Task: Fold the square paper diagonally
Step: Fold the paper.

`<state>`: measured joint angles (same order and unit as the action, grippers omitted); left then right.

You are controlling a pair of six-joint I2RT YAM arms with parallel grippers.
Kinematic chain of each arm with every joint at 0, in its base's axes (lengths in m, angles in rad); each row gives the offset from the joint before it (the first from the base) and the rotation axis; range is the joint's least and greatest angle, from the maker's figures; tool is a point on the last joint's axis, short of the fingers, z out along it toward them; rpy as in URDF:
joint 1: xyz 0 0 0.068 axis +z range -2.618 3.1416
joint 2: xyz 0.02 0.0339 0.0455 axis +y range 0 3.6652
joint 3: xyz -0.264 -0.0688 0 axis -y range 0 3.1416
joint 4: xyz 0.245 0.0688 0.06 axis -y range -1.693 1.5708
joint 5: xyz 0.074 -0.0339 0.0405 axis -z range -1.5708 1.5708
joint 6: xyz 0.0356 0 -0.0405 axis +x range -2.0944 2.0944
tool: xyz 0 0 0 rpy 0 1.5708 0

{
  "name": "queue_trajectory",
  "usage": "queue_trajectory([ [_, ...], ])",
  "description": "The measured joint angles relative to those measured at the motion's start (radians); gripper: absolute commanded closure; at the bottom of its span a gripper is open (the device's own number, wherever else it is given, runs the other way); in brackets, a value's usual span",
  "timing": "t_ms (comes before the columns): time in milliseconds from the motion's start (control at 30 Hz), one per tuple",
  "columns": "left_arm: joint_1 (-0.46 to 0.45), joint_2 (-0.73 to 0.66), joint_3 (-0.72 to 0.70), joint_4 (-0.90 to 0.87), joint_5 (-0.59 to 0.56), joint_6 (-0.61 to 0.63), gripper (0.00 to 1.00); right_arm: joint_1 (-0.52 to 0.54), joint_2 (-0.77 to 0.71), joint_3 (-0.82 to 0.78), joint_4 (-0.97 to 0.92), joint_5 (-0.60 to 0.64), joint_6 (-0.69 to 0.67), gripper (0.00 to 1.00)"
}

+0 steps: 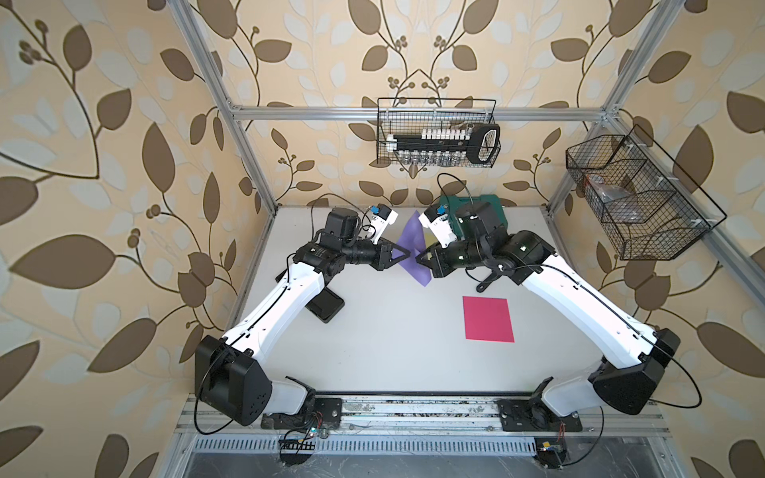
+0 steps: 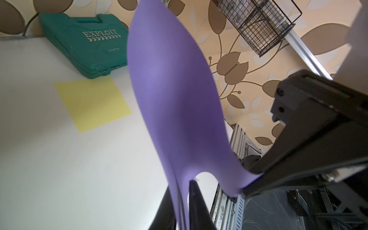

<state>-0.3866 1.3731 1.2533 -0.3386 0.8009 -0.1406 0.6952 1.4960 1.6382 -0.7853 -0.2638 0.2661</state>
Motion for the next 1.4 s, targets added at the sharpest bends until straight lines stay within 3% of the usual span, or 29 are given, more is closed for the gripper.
queue_trajectory([
  [1000, -0.001, -0.006, -0.082, 0.156, 0.021, -0.119, 0.66, 0.024, 0.048, 0.017, 0.080, 0.021, 0.128, 1.00],
  [1400, -0.008, 0.009, -0.162, 0.166, -0.032, -0.223, 0.74, -0.022, 0.048, -0.003, 0.065, 0.038, 0.151, 1.00],
])
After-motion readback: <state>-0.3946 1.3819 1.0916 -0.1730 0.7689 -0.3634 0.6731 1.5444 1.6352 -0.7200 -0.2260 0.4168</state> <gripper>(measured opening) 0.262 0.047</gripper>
